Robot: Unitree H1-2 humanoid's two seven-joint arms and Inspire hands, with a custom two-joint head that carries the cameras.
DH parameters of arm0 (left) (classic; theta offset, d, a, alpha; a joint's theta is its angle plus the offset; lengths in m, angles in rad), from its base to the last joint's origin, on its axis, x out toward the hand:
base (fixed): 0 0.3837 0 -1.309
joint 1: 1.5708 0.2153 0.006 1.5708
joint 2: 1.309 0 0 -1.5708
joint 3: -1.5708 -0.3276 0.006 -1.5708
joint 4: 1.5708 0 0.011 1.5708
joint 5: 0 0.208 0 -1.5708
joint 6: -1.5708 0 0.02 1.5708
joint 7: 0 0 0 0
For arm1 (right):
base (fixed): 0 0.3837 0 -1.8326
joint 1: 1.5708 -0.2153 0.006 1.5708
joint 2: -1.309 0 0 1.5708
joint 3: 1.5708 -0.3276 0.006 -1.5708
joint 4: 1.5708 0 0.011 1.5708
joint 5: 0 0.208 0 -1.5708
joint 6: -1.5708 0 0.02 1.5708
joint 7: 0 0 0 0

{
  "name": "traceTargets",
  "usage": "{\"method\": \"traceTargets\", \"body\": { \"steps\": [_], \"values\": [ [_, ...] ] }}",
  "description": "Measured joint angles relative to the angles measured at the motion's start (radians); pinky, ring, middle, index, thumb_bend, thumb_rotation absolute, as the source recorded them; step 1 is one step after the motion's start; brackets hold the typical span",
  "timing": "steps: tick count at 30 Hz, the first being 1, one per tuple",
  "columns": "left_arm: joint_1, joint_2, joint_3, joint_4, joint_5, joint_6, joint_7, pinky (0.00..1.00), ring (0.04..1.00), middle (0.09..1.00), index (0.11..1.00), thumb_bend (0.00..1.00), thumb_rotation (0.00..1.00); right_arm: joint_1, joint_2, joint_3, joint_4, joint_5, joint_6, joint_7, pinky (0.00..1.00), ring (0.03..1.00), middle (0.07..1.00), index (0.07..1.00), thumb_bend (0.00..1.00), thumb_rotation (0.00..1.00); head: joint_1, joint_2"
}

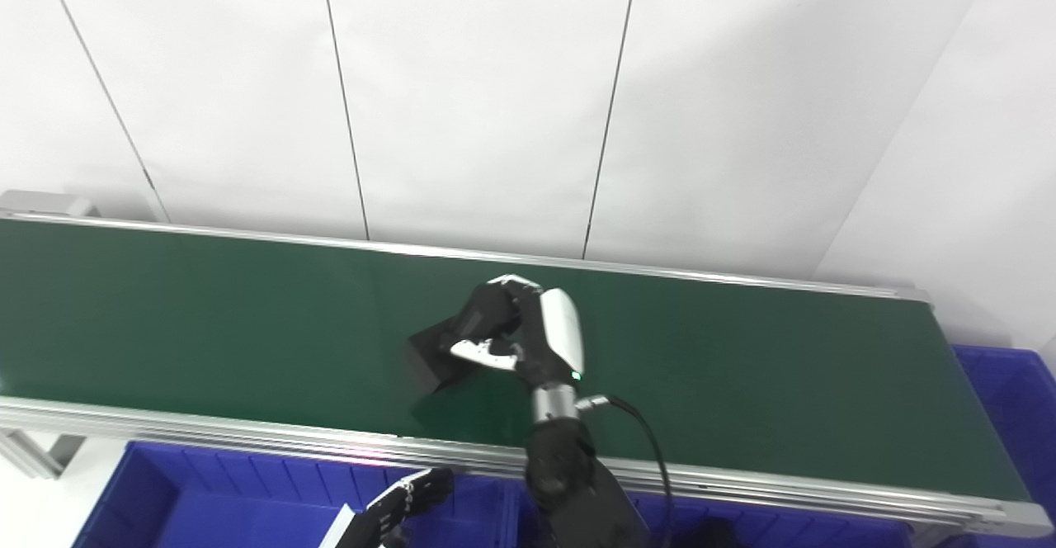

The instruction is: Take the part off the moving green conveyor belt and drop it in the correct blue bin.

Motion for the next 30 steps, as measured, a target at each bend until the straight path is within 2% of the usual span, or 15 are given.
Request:
{"method": "traceTargets", "body": {
  "steps": [1,2,3,5,9,11,12,13,15,17,20,26,30],
  "values": [
    [0.0,0.0,-0.001,0.0,0.002,0.0,0.0,0.85,0.828,0.818,0.825,0.77,1.0,0.027,-0.008,-0.007,-0.062,0.003,0.014,0.013,0.41,0.432,0.546,0.482,0.51,0.0,-0.003,0.017],
    [-0.001,0.0,-0.001,-0.001,0.002,0.0,0.0,0.85,0.828,0.818,0.825,0.77,1.0,0.058,-0.016,-0.017,-0.139,0.006,0.029,0.027,0.41,0.431,0.546,0.483,0.51,0.0,-0.003,0.017],
    [-0.001,0.0,-0.001,-0.001,0.002,0.0,0.0,0.84,0.828,0.817,0.825,0.76,1.0,0.096,-0.027,-0.025,-0.219,0.007,0.039,0.041,0.37,0.442,0.538,0.475,0.51,0.0,-0.003,0.032],
    [0.0,0.0,0.001,-0.001,0.002,0.0,0.0,0.83,0.825,0.816,0.824,0.76,1.0,0.176,-0.043,-0.046,-0.382,0.016,0.079,0.073,0.35,0.434,0.542,0.473,0.51,0.0,-0.003,0.035],
    [-0.005,0.001,0.014,0.003,-0.003,0.0,-0.015,0.81,0.81,0.803,0.812,0.77,1.0,0.298,-0.083,-0.079,-0.576,0.018,0.143,0.14,0.3,0.45,0.53,0.466,0.51,0.0,-0.005,0.083],
    [-0.014,-0.001,0.022,0.015,-0.003,-0.001,-0.019,0.8,0.804,0.797,0.807,0.77,1.0,0.347,-0.103,-0.093,-0.63,0.018,0.164,0.166,0.27,0.449,0.526,0.466,0.51,0.0,-0.005,0.085],
    [-0.02,-0.003,0.028,0.029,-0.003,-0.001,-0.019,0.8,0.802,0.796,0.805,0.77,1.0,0.368,-0.113,-0.097,-0.644,0.016,0.17,0.178,0.28,0.451,0.524,0.467,0.51,0.0,0.0,0.095],
    [-0.026,-0.004,0.032,0.036,-0.003,-0.001,-0.02,0.79,0.8,0.795,0.8,0.78,1.0,0.382,-0.121,-0.1,-0.648,0.014,0.17,0.183,0.38,0.449,0.529,0.47,0.51,0.0,0.0,0.095],
    [-0.041,-0.007,0.042,0.053,-0.003,-0.002,-0.02,0.78,0.794,0.792,0.794,0.8,1.0,0.408,-0.134,-0.104,-0.648,0.011,0.17,0.194,0.46,0.471,0.523,0.46,0.51,0.0,0.009,0.106],
    [-0.06,-0.019,0.054,0.081,-0.003,-0.003,-0.02,0.77,0.79,0.792,0.793,0.81,1.0,0.435,-0.145,-0.105,-0.646,-0.007,0.17,0.198,0.49,0.481,0.52,0.455,0.51,0.0,0.011,0.106],
    [-0.082,-0.038,0.061,0.111,-0.003,-0.003,-0.02,0.77,0.784,0.79,0.793,0.83,1.0,0.464,-0.156,-0.107,-0.635,-0.031,0.17,0.198,0.48,0.48,0.522,0.456,0.51,0.0,0.011,0.118],
    [-0.098,-0.067,0.092,0.128,-0.03,-0.003,-0.05,0.8,0.81,0.797,0.797,0.8,0.99,0.496,-0.17,-0.114,-0.624,-0.048,0.171,0.208,0.49,0.481,0.519,0.456,0.51,0.0,0.0,0.141],
    [-0.09,-0.069,0.111,0.114,-0.034,-0.003,-0.076,0.83,0.824,0.799,0.8,0.8,1.0,0.535,-0.198,-0.116,-0.655,-0.066,0.203,0.254,0.46,0.458,0.529,0.47,0.51,0.0,0.0,0.157]
  ]
}}
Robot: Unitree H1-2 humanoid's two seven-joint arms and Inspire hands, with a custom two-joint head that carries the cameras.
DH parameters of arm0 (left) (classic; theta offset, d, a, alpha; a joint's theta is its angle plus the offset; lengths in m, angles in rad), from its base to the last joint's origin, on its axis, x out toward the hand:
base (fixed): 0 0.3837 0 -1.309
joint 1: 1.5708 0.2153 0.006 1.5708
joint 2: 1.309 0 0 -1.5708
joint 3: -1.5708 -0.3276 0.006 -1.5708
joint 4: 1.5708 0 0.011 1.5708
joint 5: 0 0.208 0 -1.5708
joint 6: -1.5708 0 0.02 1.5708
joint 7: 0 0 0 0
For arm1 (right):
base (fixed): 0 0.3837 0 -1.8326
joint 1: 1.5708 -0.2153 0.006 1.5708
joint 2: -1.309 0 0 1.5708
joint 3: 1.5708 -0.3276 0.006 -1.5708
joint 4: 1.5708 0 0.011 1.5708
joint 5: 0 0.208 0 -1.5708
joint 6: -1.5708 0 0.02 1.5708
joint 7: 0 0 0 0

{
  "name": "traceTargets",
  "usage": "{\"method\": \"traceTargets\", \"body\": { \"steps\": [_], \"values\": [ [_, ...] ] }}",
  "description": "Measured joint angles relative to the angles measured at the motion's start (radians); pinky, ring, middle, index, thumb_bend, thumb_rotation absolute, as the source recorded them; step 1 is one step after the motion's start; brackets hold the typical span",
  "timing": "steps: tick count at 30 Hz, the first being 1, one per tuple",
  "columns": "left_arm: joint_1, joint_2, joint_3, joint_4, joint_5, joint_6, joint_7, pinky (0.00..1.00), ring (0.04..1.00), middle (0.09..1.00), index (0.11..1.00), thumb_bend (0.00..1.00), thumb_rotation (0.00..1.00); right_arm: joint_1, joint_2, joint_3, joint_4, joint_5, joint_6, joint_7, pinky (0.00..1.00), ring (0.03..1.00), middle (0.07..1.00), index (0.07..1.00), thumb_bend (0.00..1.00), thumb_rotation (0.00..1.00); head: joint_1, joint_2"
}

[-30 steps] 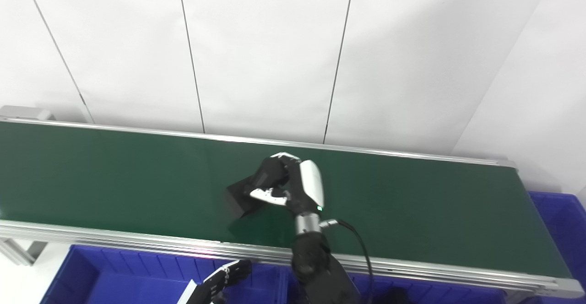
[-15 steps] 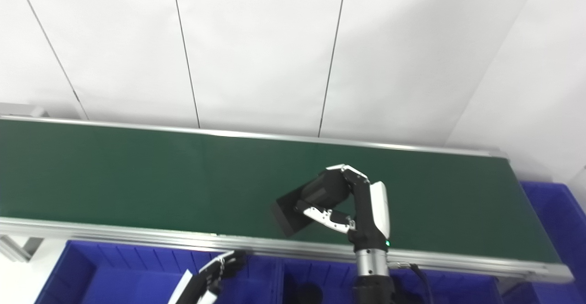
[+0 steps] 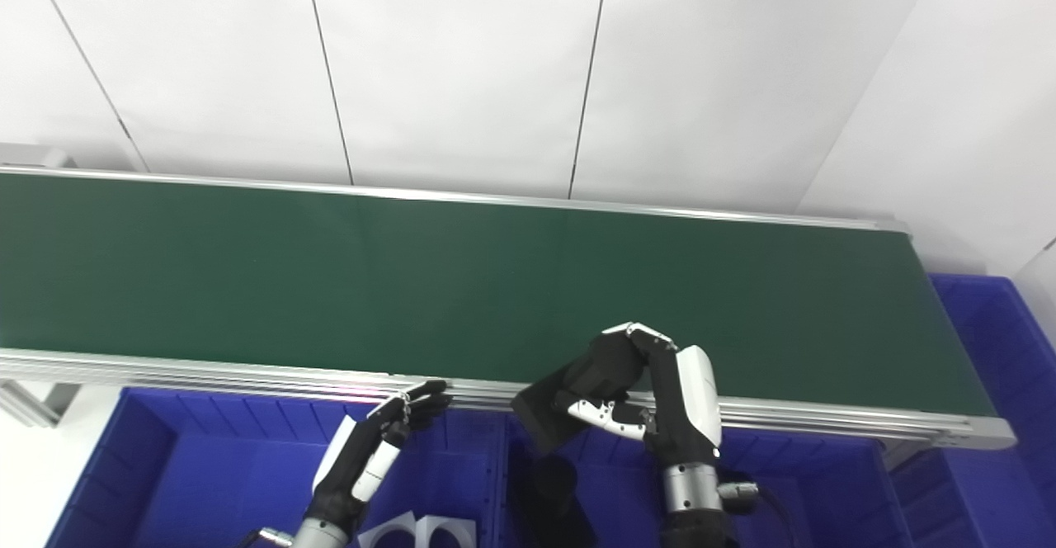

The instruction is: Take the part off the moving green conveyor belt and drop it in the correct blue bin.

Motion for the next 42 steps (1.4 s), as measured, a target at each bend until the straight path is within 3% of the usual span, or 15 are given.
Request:
{"method": "traceTargets", "body": {
  "steps": [7,10,12,16,18,22,30,36,39,40,42],
  "values": [
    [0.037,-0.009,0.013,-0.055,0.004,0.0,-0.011,0.81,0.81,0.794,0.797,0.79,1.0,0.02,-0.069,0.009,-0.052,-0.061,0.064,0.088,0.46,0.445,0.539,0.479,0.51,0.0,-0.008,0.012],
    [0.042,-0.009,0.014,-0.064,0.004,0.0,-0.022,0.81,0.822,0.798,0.807,0.8,1.0,-0.002,-0.089,0.021,-0.054,-0.097,0.096,0.117,0.33,0.376,0.475,0.536,0.51,0.0,-0.002,0.025],
    [0.055,-0.009,0.02,-0.091,-0.007,0.0,-0.04,0.84,0.841,0.812,0.82,0.81,1.0,-0.02,-0.105,0.034,-0.044,-0.126,0.1,0.123,0.25,0.393,0.496,0.5,0.51,0.0,0.002,0.025],
    [0.093,-0.008,0.034,-0.144,-0.03,0.0,-0.092,0.83,0.841,0.821,0.835,0.8,1.0,-0.04,-0.121,0.04,-0.024,-0.158,0.102,0.124,0.23,0.354,0.461,0.529,0.51,0.0,0.005,0.032],
    [0.126,-0.006,0.048,-0.182,-0.035,-0.001,-0.116,0.83,0.842,0.828,0.837,0.77,1.0,-0.037,-0.136,0.046,-0.034,-0.185,0.107,0.127,0.19,0.38,0.492,0.498,0.51,0.0,0.006,0.037],
    [0.18,0.001,0.077,-0.222,-0.055,-0.001,-0.158,0.83,0.841,0.826,0.835,0.75,1.0,-0.038,-0.155,0.052,-0.041,-0.197,0.109,0.147,0.24,0.358,0.471,0.53,0.51,0.0,0.017,0.046],
    [0.196,-0.016,0.148,-0.283,-0.078,-0.002,-0.21,0.84,0.824,0.802,0.823,0.8,1.0,-0.096,-0.175,0.11,0.005,-0.268,0.121,0.161,0.17,0.406,0.498,0.488,0.52,0.0,0.037,0.061],
    [0.201,-0.038,0.18,-0.308,-0.088,-0.002,-0.256,0.82,0.812,0.806,0.818,0.78,1.0,-0.13,-0.159,0.125,0.056,-0.264,0.122,0.15,0.22,0.404,0.505,0.489,0.52,0.0,0.025,0.064],
    [0.216,-0.038,0.191,-0.334,-0.092,-0.001,-0.275,0.81,0.805,0.798,0.814,0.77,1.0,-0.131,-0.16,0.141,0.042,-0.264,0.149,0.158,0.38,0.394,0.5,0.548,0.51,0.0,0.006,0.074],
    [0.217,-0.038,0.196,-0.335,-0.096,-0.001,-0.278,0.81,0.805,0.797,0.813,0.77,1.0,-0.132,-0.16,0.144,0.037,-0.263,0.157,0.165,0.39,0.397,0.504,0.546,0.51,0.0,0.006,0.074],
    [0.217,-0.04,0.206,-0.335,-0.098,-0.001,-0.287,0.8,0.8,0.793,0.809,0.77,1.0,-0.136,-0.16,0.151,0.025,-0.261,0.174,0.185,0.54,0.624,0.693,0.508,0.51,0.11,-0.008,0.08]
  ]
}}
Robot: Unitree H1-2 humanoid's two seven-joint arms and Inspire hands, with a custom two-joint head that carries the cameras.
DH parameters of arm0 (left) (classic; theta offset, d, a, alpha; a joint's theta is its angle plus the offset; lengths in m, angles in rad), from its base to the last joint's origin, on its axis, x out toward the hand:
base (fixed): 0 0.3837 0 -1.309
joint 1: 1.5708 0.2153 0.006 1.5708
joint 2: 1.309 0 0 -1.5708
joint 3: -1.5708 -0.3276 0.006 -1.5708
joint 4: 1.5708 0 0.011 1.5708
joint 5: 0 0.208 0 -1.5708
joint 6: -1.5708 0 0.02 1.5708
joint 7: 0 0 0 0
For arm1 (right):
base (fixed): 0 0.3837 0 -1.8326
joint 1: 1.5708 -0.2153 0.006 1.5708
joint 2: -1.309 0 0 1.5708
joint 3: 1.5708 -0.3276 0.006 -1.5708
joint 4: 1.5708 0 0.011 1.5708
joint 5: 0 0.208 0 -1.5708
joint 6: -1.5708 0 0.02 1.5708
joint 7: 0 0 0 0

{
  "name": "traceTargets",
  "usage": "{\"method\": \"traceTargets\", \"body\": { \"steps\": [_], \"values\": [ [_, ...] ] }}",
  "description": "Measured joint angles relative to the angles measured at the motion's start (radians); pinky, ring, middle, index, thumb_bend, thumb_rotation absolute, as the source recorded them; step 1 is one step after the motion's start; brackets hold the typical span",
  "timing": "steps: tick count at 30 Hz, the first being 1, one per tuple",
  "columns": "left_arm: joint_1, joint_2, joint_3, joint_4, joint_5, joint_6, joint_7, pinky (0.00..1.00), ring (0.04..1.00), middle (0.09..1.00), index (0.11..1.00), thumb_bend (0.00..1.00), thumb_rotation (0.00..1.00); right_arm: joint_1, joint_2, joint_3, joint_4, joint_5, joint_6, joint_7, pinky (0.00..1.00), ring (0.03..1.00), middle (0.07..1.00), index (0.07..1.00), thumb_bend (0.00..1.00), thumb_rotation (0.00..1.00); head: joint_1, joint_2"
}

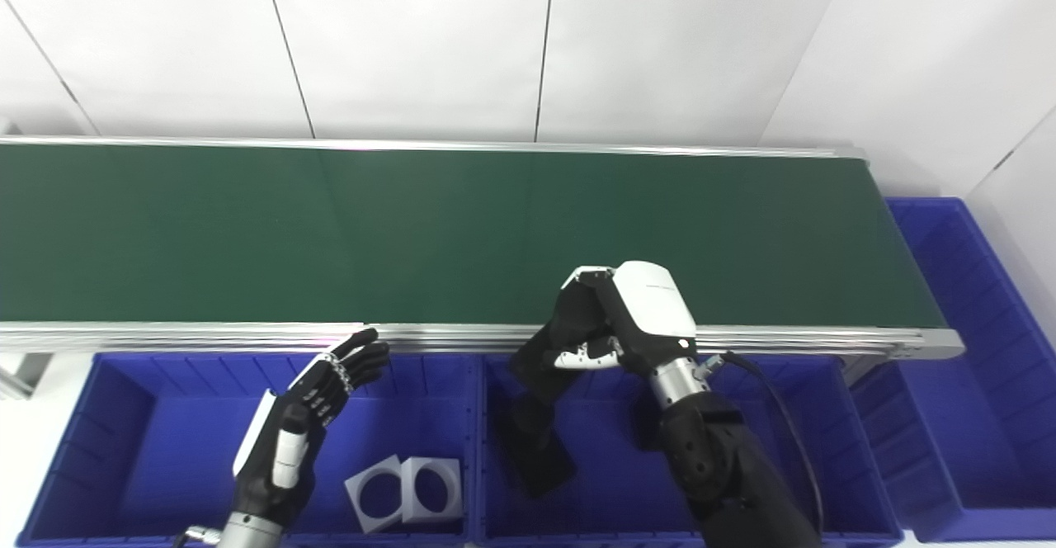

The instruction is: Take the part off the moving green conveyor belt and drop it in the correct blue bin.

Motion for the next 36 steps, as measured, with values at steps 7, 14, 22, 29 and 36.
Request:
{"method": "traceTargets", "body": {
  "steps": [7,14,22,29,36],
  "values": [
    [-0.025,-0.002,0.02,0.0,-0.042,0.0,-0.054,0.82,0.804,0.792,0.81,0.8,0.99,-0.002,-0.002,0.019,-0.016,0.0,0.039,0.022,0.55,0.647,0.703,0.497,0.51,0.15,-0.04,0.006],
    [-0.046,-0.018,0.027,0.0,-0.043,0.0,-0.064,0.82,0.808,0.784,0.802,0.78,1.0,0.101,-0.007,0.019,-0.157,-0.014,0.115,0.049,0.46,0.567,0.642,0.497,0.51,0.15,-0.049,-0.003],
    [-0.076,-0.028,0.03,0.001,-0.043,-0.001,-0.067,0.83,0.812,0.793,0.807,0.78,1.0,0.172,-0.057,0.049,-0.139,-0.006,0.207,0.266,0.51,0.603,0.662,0.497,0.51,0.15,-0.038,-0.012],
    [-0.094,-0.035,0.032,0.003,-0.044,-0.001,-0.067,0.84,0.809,0.797,0.813,0.78,1.0,0.145,-0.073,0.078,-0.137,-0.014,0.227,0.369,0.7,0.807,0.817,0.778,0.68,0.4,-0.025,-0.021],
    [-0.1,-0.035,0.039,0.003,-0.046,-0.001,-0.066,0.84,0.8,0.787,0.804,0.78,0.99,0.113,-0.076,0.087,-0.159,-0.014,0.244,0.417,0.92,0.958,0.946,0.904,0.81,0.59,-0.026,-0.034]
  ]
}}
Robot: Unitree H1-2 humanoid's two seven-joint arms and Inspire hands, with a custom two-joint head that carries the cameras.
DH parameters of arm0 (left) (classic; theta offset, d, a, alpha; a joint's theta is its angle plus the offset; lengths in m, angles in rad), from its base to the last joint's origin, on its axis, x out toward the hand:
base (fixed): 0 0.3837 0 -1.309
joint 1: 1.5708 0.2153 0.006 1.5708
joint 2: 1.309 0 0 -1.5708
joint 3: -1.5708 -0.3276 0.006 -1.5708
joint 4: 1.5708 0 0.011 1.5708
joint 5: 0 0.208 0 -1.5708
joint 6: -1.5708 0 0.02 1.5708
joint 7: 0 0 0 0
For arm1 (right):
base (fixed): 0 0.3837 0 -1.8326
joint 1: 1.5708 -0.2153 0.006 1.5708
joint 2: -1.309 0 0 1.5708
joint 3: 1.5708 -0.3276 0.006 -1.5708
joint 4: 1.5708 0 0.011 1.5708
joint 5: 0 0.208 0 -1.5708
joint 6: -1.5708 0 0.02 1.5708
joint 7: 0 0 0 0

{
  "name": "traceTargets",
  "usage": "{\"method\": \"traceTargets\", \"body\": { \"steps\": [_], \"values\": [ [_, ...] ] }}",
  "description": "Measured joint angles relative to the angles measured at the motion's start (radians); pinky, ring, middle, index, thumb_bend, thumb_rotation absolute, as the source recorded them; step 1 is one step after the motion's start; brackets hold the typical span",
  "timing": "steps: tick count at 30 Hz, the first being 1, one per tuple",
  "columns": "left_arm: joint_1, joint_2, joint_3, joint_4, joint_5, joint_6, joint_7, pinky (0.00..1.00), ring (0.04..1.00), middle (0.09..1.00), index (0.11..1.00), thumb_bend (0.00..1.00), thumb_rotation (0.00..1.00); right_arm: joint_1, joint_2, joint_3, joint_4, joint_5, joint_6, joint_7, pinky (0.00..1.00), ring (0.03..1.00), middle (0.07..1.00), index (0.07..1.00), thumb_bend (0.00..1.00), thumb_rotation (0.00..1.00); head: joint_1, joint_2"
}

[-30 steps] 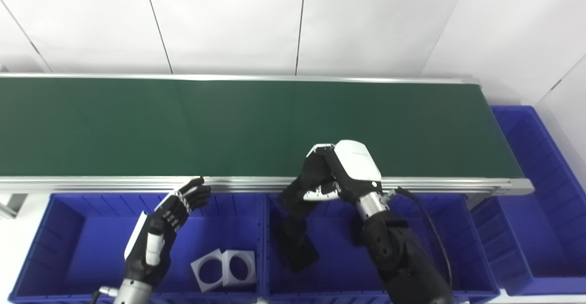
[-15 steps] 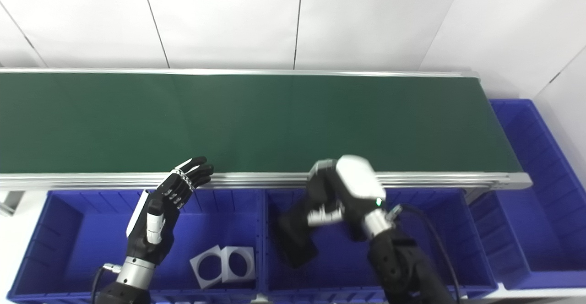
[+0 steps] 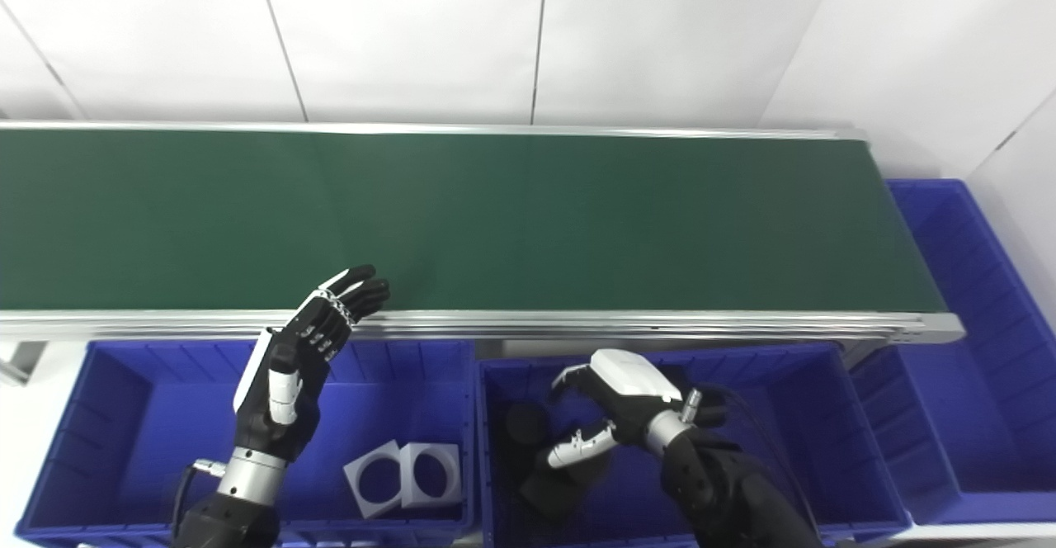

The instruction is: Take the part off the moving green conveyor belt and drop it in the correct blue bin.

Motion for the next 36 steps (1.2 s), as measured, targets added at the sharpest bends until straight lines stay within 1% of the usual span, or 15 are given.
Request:
{"method": "traceTargets", "body": {
  "steps": [3,8,11,16,20,21,22,23,24,26,28,30,31,33,36],
  "values": [
    [-0.001,-0.003,0.002,-0.001,0.001,0.0,0.002,0.83,0.8,0.786,0.8,0.79,1.0,0.026,0.005,-0.016,-0.015,0.002,-0.003,-0.053,0.97,0.995,0.989,0.946,0.85,0.65,-0.002,0.0],
    [-0.002,-0.017,0.002,-0.003,0.002,0.0,0.008,0.83,0.81,0.785,0.803,0.8,1.0,0.076,0.03,-0.062,-0.032,0.007,-0.066,-0.221,0.98,1.0,1.0,0.969,0.85,0.66,0.003,-0.003],
    [-0.001,-0.024,0.003,-0.004,0.001,0.0,0.008,0.84,0.807,0.789,0.804,0.8,1.0,0.085,0.047,-0.084,-0.04,0.013,-0.102,-0.298,0.96,0.997,1.0,0.98,0.81,0.67,-0.002,0.0],
    [0.004,-0.027,0.001,-0.012,0.001,0.0,0.008,0.84,0.807,0.784,0.802,0.79,0.99,0.104,0.072,-0.119,-0.117,0.035,-0.126,-0.367,0.89,0.955,0.975,0.96,0.82,0.68,0.009,0.0],
    [0.01,-0.03,0.002,-0.035,0.002,0.0,0.009,0.82,0.806,0.79,0.803,0.78,1.0,0.118,0.086,-0.152,-0.149,0.128,-0.177,-0.387,0.77,0.903,0.949,0.943,0.8,0.59,0.038,0.002],
    [0.01,-0.03,0.001,-0.036,0.003,0.0,0.01,0.82,0.804,0.789,0.801,0.78,1.0,0.125,0.091,-0.16,-0.148,0.164,-0.199,-0.39,0.72,0.854,0.941,0.937,0.79,0.57,0.04,0.002],
    [0.012,-0.03,0.002,-0.036,0.006,0.0,0.013,0.81,0.803,0.789,0.801,0.78,1.0,0.139,0.098,-0.172,-0.146,0.222,-0.242,-0.398,0.7,0.831,0.938,0.936,0.79,0.56,0.041,0.0],
    [0.013,-0.031,0.002,-0.037,0.006,0.0,0.015,0.81,0.801,0.788,0.801,0.79,1.0,0.145,0.102,-0.175,-0.146,0.241,-0.258,-0.401,0.69,0.815,0.933,0.933,0.8,0.57,0.041,0.0],
    [0.015,-0.031,0.002,-0.037,0.008,0.0,0.019,0.81,0.798,0.786,0.802,0.8,0.99,0.152,0.108,-0.179,-0.143,0.277,-0.283,-0.402,0.68,0.803,0.922,0.928,0.8,0.58,0.051,0.0],
    [0.017,-0.032,0.002,-0.038,0.017,0.0,0.021,0.81,0.801,0.788,0.806,0.81,0.99,0.165,0.122,-0.194,-0.123,0.357,-0.348,-0.406,0.71,0.815,0.904,0.914,0.82,0.6,0.072,-0.003],
    [0.021,-0.032,0.001,-0.04,0.018,0.0,0.021,0.82,0.807,0.787,0.806,0.81,1.0,0.171,0.136,-0.199,-0.091,0.422,-0.402,-0.407,0.77,0.845,0.895,0.902,0.82,0.58,0.084,-0.005],
    [0.026,-0.031,0.002,-0.039,0.019,0.0,0.021,0.82,0.806,0.785,0.803,0.81,0.99,0.175,0.147,-0.199,-0.06,0.477,-0.442,-0.402,0.79,0.85,0.888,0.895,0.82,0.58,0.084,-0.009],
    [0.029,-0.031,0.003,-0.039,0.022,0.0,0.022,0.82,0.806,0.784,0.802,0.81,0.99,0.175,0.154,-0.199,-0.045,0.501,-0.457,-0.397,0.8,0.852,0.884,0.892,0.83,0.58,0.09,-0.009],
    [0.035,-0.031,0.007,-0.039,0.024,0.0,0.024,0.82,0.804,0.779,0.796,0.8,0.98,0.174,0.168,-0.197,-0.017,0.538,-0.495,-0.394,0.78,0.836,0.867,0.884,0.85,0.63,0.092,-0.011],
    [0.049,-0.029,0.011,-0.039,0.025,0.0,0.029,0.85,0.818,0.781,0.8,0.81,0.98,0.175,0.191,-0.191,0.028,0.556,-0.535,-0.393,0.77,0.821,0.854,0.879,0.89,0.65,0.095,-0.011]
  ]
}}
